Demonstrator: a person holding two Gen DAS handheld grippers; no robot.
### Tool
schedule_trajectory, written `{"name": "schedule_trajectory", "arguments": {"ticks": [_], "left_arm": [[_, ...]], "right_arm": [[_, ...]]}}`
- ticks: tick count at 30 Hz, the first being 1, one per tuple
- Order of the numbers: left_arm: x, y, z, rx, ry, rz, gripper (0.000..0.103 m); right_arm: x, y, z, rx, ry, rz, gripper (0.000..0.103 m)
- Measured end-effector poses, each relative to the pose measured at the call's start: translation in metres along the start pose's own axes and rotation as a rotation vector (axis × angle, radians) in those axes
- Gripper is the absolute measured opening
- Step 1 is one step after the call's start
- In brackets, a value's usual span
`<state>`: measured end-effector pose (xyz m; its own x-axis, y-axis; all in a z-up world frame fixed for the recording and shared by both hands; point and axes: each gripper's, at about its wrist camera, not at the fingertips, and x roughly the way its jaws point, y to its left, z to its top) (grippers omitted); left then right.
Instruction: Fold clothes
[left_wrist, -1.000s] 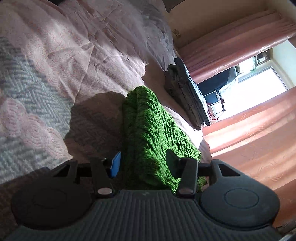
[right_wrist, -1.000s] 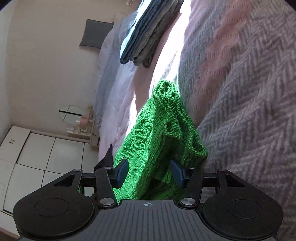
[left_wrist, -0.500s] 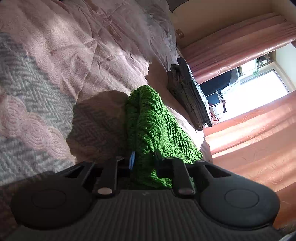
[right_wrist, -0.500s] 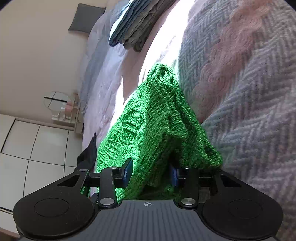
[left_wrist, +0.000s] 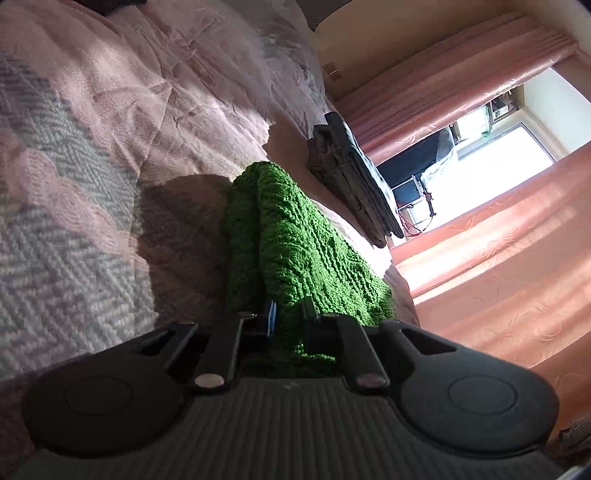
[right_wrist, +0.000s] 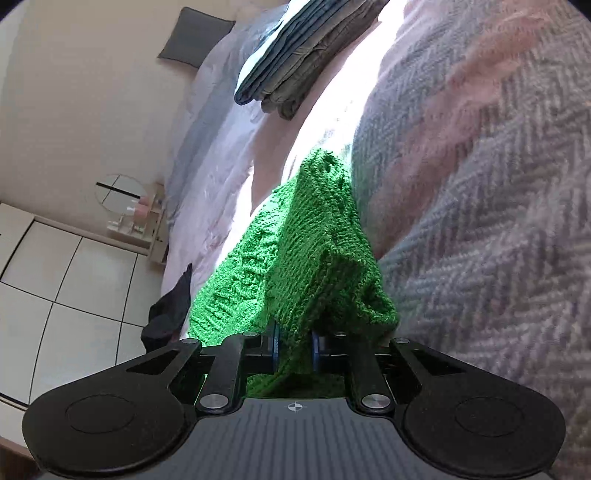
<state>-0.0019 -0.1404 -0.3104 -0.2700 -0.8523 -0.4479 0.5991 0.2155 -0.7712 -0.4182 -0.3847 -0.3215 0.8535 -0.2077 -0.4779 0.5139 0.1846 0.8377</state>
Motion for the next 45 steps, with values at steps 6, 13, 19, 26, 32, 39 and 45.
{"name": "schedule_trajectory", "arguments": {"ticks": [6, 13, 19, 26, 32, 39, 45], "left_arm": [[0.011, 0.005, -0.013, 0.064, 0.016, 0.089, 0.010], [0.007, 0.001, -0.015, 0.075, 0.003, 0.107, 0.013], [0.005, 0.001, -0.016, 0.050, 0.001, 0.101, 0.013], [0.002, 0.002, -0.019, 0.080, 0.003, 0.100, 0.012], [0.006, 0.000, -0.023, 0.112, 0.007, 0.121, 0.011], [0.005, -0.009, -0.030, 0.177, 0.001, 0.169, 0.012], [0.003, -0.023, -0.015, 0.195, 0.022, 0.228, 0.030]], "right_arm": [[-0.007, 0.005, -0.009, -0.069, -0.061, -0.019, 0.014], [-0.010, -0.003, -0.017, -0.019, -0.091, -0.006, 0.031], [-0.020, -0.024, -0.005, 0.149, -0.159, 0.033, 0.031], [-0.033, -0.004, -0.017, -0.010, -0.241, 0.010, 0.004], [-0.026, -0.014, -0.032, -0.084, -0.256, -0.131, 0.003], [-0.005, 0.016, -0.039, -0.327, -0.218, -0.294, 0.004], [-0.010, 0.055, -0.032, -0.512, -0.250, -0.432, 0.074]]}}
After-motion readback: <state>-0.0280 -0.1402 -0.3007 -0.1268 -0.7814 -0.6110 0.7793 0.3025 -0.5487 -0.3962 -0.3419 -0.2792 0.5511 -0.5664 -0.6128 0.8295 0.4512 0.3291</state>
